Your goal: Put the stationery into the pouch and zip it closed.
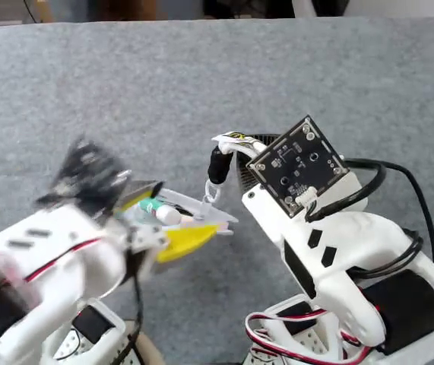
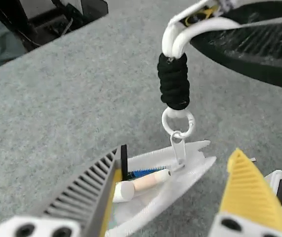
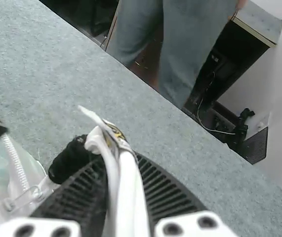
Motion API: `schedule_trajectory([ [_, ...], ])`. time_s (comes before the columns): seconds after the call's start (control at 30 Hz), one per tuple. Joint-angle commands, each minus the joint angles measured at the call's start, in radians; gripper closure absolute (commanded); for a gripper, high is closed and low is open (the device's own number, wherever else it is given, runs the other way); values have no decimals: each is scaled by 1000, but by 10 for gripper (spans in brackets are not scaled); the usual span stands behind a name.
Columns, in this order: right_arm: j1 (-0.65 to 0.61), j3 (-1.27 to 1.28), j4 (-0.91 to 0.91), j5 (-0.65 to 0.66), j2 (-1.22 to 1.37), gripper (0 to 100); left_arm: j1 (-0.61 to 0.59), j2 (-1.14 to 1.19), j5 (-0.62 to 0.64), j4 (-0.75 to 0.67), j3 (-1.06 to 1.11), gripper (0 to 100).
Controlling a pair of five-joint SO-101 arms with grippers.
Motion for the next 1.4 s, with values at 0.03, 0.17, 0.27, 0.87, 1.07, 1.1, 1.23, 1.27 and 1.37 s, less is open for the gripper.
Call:
schedule_trajectory([
  [0.03,23,-10,-21,2,1,986,87,68,9,-64,-38,663],
  [0.17,75,-10,-20,3,1,986,97,127,8,-68,-71,666],
  [0.27,81,-10,-17,8,-1,986,96,149,2,-101,-61,667],
  [0.87,83,-10,-17,8,-5,986,48,161,3,-109,-59,970],
  [1.07,83,-10,-17,8,-7,986,48,163,2,-109,-59,971],
  [1.1,83,-10,-17,8,-7,986,48,163,5,-110,-59,971],
  [1.23,83,-10,-17,8,-7,986,48,163,2,-123,-58,970],
  [1.27,83,-10,-17,8,-7,986,48,163,0,-123,-58,965],
  [1.37,83,-10,-17,8,-4,986,48,163,11,-117,-58,868],
])
